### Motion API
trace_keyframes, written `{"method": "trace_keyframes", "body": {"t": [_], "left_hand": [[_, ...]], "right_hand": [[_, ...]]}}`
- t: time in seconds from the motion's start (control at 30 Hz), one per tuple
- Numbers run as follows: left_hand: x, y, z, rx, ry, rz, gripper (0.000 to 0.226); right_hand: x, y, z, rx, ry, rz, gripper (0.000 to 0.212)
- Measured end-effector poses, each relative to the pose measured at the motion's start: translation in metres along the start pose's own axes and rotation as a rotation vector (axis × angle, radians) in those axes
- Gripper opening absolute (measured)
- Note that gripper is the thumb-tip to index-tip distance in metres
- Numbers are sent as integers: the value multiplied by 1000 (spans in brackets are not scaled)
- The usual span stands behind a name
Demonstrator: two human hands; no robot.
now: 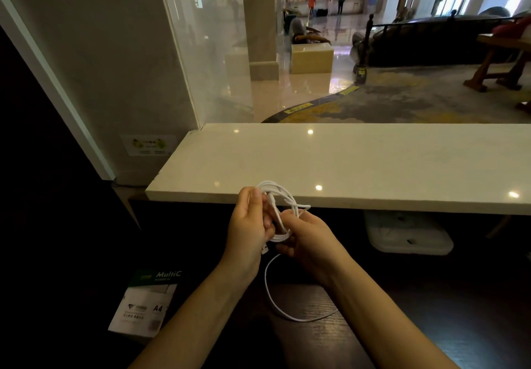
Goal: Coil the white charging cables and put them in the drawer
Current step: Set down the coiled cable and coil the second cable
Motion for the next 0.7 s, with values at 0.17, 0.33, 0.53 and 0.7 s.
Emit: {"method": "trace_keyframes", "body": {"t": [0.17,0.33,0.53,0.7], "left_hand": [[6,-5,23,-246,-107,17,25],[25,-22,27,-188,25,102,28],[28,-36,11,91,504,70,33],[12,-28,0,159,608,-17,35]], "right_hand": [[-5,10,18,-230,78,-95,11],[-18,26,12,65,475,-290,25],[3,29,42,381,1175,-178,18],[1,23,45,359,1273,-256,31]]}}
Point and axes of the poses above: each hand's wrist, its own y-axis away from the middle knuckle, its own x-axis out of the back of the hand, z = x × y, the point moved 8 cm from there along -y, towards the middle knuckle, and after that the axes turned 7 degrees about -y, right-handed, at the moved point
